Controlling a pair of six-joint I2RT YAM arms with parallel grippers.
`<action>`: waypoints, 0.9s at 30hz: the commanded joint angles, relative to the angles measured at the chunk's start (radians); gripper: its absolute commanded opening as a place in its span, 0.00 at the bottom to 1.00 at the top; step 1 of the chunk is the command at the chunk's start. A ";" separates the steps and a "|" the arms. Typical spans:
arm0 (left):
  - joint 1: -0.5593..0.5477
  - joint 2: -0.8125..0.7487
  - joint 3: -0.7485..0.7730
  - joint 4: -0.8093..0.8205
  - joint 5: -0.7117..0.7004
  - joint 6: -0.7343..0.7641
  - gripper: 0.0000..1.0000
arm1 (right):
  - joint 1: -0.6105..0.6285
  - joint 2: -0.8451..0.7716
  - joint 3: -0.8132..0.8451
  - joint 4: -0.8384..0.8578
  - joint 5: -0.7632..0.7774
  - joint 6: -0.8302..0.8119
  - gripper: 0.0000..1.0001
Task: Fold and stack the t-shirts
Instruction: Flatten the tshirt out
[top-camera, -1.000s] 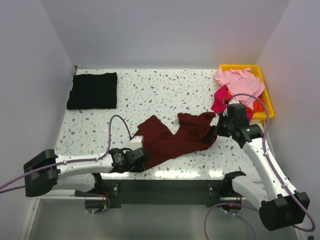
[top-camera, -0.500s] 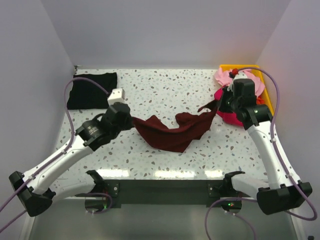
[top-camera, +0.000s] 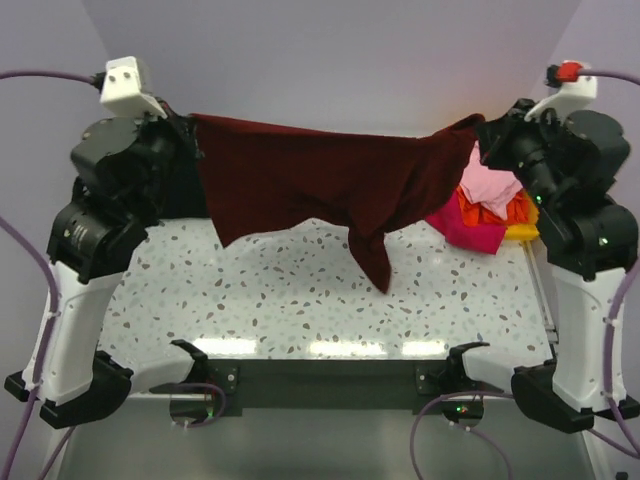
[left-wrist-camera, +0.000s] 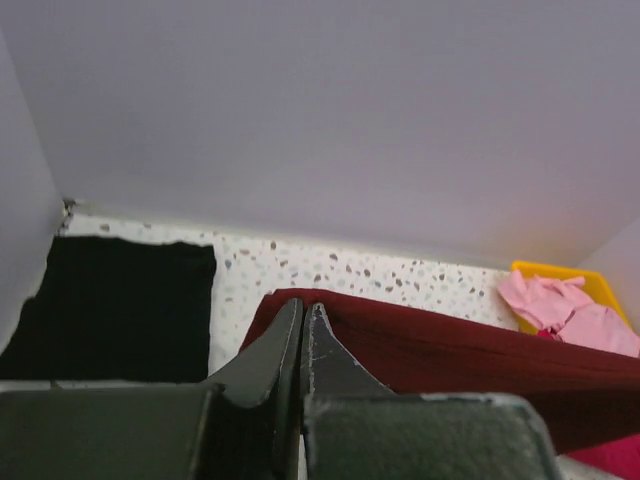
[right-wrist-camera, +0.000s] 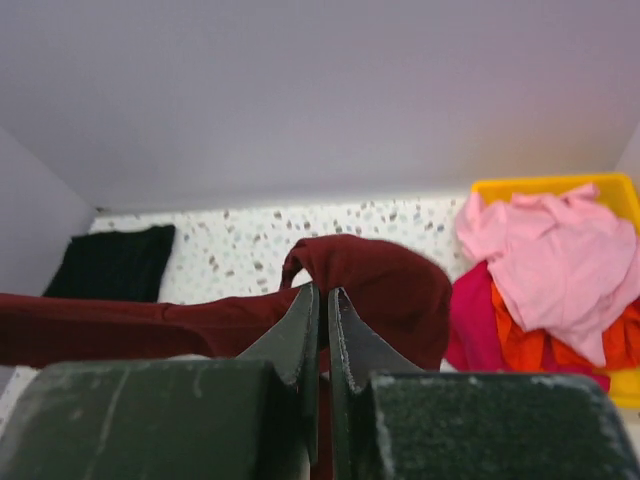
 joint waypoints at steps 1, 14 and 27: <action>0.008 -0.020 0.110 0.047 0.011 0.152 0.00 | -0.006 -0.057 0.126 0.006 0.031 -0.055 0.00; 0.008 -0.175 0.192 0.139 0.212 0.235 0.00 | -0.006 -0.191 0.288 0.112 -0.002 -0.108 0.00; 0.009 0.087 0.076 0.168 0.060 0.316 0.00 | -0.006 0.010 0.034 0.221 0.024 -0.104 0.00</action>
